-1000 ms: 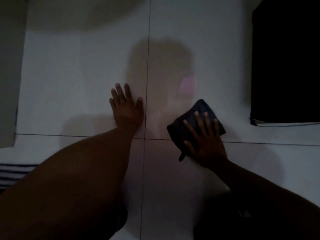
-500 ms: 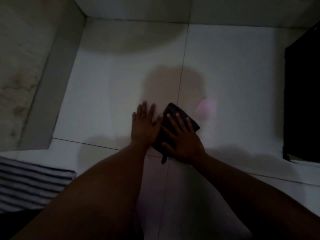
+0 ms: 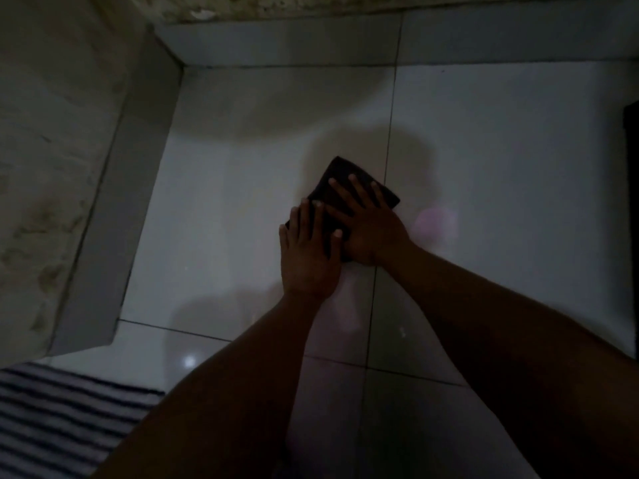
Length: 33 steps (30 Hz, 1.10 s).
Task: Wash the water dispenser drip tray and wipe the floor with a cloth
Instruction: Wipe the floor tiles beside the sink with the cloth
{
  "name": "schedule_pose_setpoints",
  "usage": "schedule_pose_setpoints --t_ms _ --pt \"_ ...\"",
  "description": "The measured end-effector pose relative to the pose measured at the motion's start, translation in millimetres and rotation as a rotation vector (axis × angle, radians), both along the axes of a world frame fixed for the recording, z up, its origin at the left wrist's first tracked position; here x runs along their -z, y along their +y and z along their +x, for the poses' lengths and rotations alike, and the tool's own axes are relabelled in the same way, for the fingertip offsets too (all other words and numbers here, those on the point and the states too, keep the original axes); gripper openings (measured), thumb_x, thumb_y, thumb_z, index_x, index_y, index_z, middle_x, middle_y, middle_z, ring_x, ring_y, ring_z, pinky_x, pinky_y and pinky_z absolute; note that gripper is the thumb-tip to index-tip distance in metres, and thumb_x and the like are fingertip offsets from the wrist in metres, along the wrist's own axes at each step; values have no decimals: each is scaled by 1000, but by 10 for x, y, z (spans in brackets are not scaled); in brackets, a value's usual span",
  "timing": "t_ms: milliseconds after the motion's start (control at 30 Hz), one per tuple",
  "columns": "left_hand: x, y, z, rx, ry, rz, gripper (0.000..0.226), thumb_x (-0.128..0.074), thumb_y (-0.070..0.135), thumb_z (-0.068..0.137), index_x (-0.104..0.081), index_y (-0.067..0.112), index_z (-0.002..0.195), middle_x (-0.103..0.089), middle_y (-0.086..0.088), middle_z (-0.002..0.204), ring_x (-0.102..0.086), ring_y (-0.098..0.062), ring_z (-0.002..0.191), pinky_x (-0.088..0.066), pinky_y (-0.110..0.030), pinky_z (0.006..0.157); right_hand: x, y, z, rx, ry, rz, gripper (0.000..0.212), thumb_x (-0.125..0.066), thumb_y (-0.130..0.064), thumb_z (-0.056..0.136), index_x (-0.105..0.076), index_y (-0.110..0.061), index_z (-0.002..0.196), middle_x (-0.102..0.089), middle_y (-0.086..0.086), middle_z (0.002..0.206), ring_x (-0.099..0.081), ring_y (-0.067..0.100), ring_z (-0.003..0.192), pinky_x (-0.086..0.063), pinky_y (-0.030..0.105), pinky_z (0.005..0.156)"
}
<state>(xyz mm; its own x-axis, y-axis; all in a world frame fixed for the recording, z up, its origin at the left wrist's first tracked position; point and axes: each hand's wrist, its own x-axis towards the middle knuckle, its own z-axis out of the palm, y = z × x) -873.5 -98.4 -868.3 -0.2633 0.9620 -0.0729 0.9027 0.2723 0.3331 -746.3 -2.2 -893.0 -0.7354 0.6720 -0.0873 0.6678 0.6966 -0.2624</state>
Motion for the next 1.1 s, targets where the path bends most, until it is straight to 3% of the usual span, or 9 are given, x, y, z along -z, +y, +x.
schedule_pose_setpoints --t_ms 267,400,500,667,800,967,1100 --pt "96 258 183 66 2 -16 55 -34 40 102 -23 24 154 -11 -10 163 -9 -29 150 -13 -52 120 -37 515 313 198 -31 -11 70 -14 -72 90 -13 -44 154 -4 2 167 2 32 153 2 58 120" --pt "141 234 293 80 66 -56 56 -28 44 101 -22 28 154 -12 -15 162 -7 -35 150 -13 -54 119 -29 642 721 328 -37 -6 70 -21 -71 92 -10 -42 155 -2 3 167 3 33 152 4 58 119" --pt "140 226 344 66 95 -92 59 -24 47 99 -19 29 155 -8 -14 163 -5 -35 150 -12 -53 120 -31 636 1125 461 -25 59 67 -30 -67 95 -18 -39 155 -9 6 166 -5 37 152 -4 61 118" --pt "93 236 452 41 79 -139 69 -13 54 93 -15 25 156 -3 -15 163 -1 -35 150 -9 -51 121 -107 477 1616 670 -76 -85 68 -24 -70 94 3 -49 152 11 -2 166 13 29 152 7 56 120" --pt "73 180 611 57 80 -134 72 -18 54 94 -16 16 155 -5 -19 162 -5 -37 150 -8 -50 120 -163 131 1800 773 -111 -116 70 -17 -73 91 8 -48 152 15 -1 165 16 27 151 8 56 120" --pt "-6 148 901 112 59 -79 67 -22 50 97 -22 15 154 -15 -19 161 -18 -36 148 -15 -52 119 -223 -428 1912 781 -158 -111 75 -7 -72 88 8 -41 154 15 5 165 16 31 151 5 58 120" --pt "-83 109 1155 293 37 -13 62 -24 48 99 -20 21 155 -14 -12 162 -13 -31 149 -13 -50 120 -239 -770 1995 691 -138 -101 74 -7 -73 90 -2 -39 156 6 7 166 8 35 152 -1 59 120"
